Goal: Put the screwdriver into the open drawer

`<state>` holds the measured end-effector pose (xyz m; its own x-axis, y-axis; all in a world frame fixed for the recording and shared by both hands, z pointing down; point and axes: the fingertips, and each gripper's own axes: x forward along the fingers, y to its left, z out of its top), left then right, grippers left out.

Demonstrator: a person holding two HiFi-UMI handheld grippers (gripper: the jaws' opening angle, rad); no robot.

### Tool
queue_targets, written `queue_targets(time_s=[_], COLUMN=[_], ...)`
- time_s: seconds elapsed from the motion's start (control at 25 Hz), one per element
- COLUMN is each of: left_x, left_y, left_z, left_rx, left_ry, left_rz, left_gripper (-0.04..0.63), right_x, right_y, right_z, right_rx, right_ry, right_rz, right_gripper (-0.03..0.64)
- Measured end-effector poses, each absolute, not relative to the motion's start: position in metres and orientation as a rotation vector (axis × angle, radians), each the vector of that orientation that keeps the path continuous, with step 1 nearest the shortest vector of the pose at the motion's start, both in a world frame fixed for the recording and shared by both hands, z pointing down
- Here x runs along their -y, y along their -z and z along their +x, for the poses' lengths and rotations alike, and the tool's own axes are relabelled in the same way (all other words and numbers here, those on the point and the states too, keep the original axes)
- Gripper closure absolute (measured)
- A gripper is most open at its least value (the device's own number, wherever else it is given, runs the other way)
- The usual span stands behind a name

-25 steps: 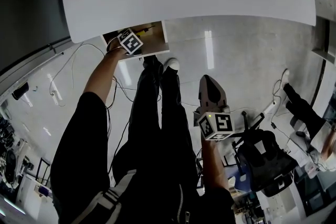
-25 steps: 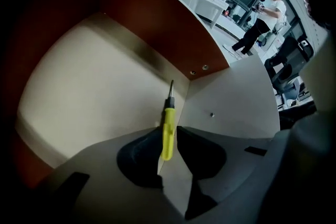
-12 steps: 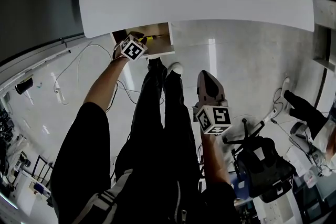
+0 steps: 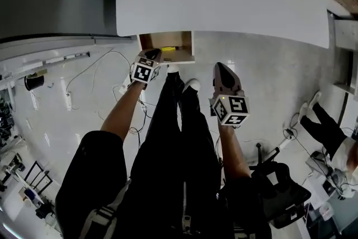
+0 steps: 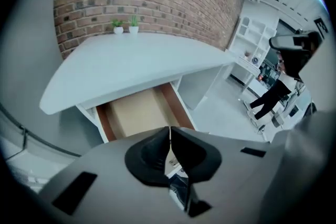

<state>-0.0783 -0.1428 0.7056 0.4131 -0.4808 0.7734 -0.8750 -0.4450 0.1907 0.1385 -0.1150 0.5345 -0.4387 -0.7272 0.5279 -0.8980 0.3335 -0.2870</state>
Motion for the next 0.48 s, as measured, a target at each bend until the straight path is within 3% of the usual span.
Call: queue_targets(time_s=[0.48], left_x=[0.196], left_y=[-0.502], left_z=[-0.104], left_rx=[1.492], left_ry=[-0.606], left_rz=[2.311], left_gripper=[0.566], right_x=[0.160], right_y=[-0.435], right_z=[0.120], right_rx=[2.493], right_ry=[-0.515], right_rz=[1.410], right_gripper=[0.617])
